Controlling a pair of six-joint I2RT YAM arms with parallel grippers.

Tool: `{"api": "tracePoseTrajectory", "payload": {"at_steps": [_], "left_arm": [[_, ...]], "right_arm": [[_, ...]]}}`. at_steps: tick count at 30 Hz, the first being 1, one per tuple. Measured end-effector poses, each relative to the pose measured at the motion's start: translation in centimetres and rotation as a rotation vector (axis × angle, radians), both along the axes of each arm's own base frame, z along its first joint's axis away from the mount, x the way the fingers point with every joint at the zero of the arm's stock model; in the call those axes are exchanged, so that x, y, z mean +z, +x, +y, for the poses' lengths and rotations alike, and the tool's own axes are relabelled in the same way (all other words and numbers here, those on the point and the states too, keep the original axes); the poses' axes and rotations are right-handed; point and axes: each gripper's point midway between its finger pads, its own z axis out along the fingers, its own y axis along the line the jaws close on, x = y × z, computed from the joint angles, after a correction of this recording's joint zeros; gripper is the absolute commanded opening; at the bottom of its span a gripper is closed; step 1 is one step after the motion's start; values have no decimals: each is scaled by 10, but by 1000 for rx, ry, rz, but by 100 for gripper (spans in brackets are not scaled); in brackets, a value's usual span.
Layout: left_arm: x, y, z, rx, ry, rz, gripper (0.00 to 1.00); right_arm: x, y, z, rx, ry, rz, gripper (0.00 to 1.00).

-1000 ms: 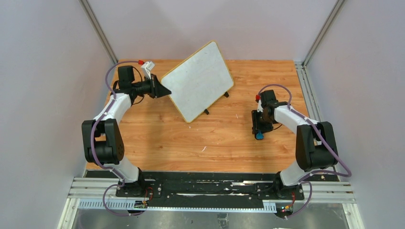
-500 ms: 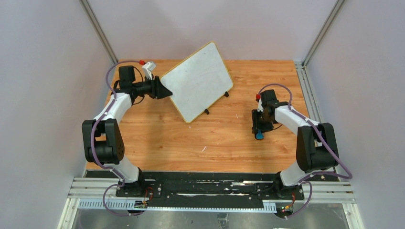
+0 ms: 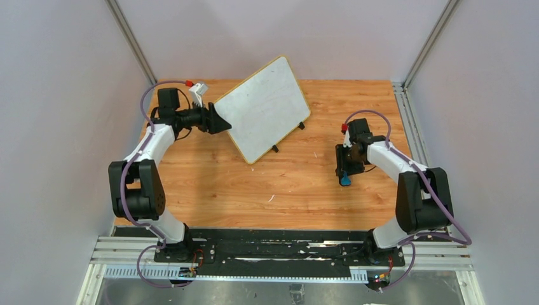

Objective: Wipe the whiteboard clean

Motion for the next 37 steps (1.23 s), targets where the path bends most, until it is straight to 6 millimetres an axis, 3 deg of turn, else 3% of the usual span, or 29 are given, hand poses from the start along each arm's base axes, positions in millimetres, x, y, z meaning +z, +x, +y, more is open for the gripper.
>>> {"api": "tracePoseTrajectory", "payload": {"at_steps": [3, 5, 17, 31, 37], "left_arm": [[4, -2, 2, 1, 10, -13, 86], [7, -3, 4, 7, 20, -25, 100], [32, -18, 36, 125, 151, -150, 98], [-3, -31, 119, 582, 344, -176, 98], [-12, -30, 136, 671, 389, -171, 98]], "right_arm": [[3, 1, 0, 0, 0, -9, 45], [7, 1, -1, -2, -1, -24, 45], [45, 5, -9, -23, -23, -168, 46], [70, -3, -16, -48, -12, -346, 45], [65, -8, -15, -80, 9, -366, 46]]}}
